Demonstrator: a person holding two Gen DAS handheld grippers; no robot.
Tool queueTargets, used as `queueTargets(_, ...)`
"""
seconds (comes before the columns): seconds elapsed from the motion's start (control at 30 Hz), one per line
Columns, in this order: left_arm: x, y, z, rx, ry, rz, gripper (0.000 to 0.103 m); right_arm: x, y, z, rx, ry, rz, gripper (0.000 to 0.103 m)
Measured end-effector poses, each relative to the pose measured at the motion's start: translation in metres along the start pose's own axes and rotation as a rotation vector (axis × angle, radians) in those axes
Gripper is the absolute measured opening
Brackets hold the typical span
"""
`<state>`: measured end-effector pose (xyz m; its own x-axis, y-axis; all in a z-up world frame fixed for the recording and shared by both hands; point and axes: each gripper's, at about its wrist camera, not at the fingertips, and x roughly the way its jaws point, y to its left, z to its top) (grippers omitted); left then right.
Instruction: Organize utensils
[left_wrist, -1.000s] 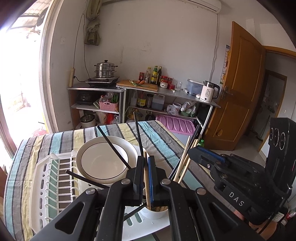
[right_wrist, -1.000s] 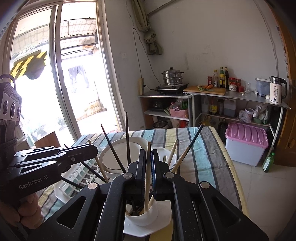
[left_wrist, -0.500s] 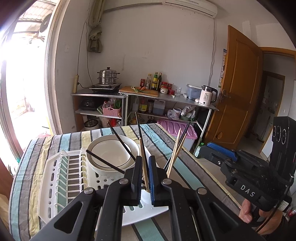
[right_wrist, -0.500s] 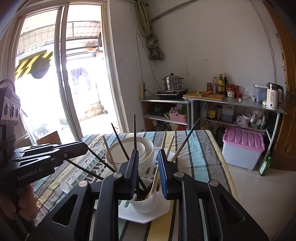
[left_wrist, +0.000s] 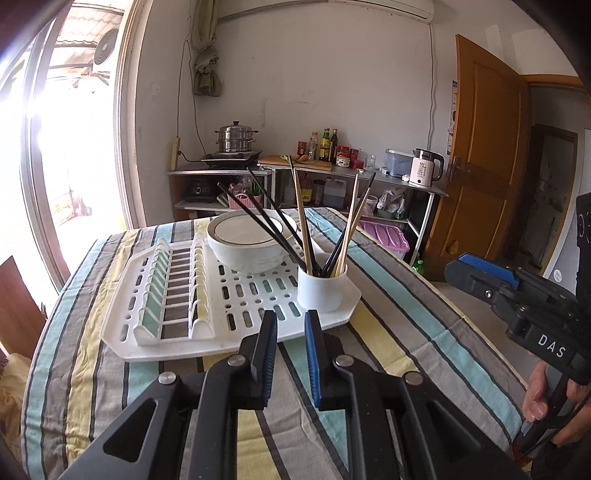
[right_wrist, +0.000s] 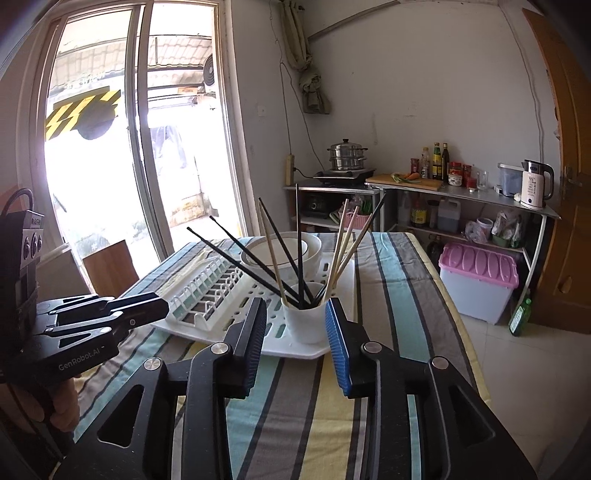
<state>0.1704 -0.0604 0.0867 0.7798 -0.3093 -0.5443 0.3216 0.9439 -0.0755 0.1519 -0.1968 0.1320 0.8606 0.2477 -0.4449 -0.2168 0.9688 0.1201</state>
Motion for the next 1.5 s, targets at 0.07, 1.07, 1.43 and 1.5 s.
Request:
queueTargets(0.07,-0.007,0.002,-0.014,-0.015,0.004,0.017,0.015,-0.007,0.004,-0.010,-0.008,0.010,0.003,0.035)
queueTargets(1.07,-0.061,0.001,-0.106,-0.072,0.000,0.125,0.015,-0.060,0.028,-0.086,-0.022,0.042,-0.080,0.037)
queueTargets(1.43,-0.057,0.002,-0.107,-0.066,0.007,0.132,0.015,-0.056,0.026,-0.087,-0.017,0.050,-0.073,0.037)
queueTargets(1.5,-0.057,0.001,-0.108,-0.064,0.006,0.132,0.015,-0.056,0.026,-0.088,-0.019,0.052,-0.073,0.037)
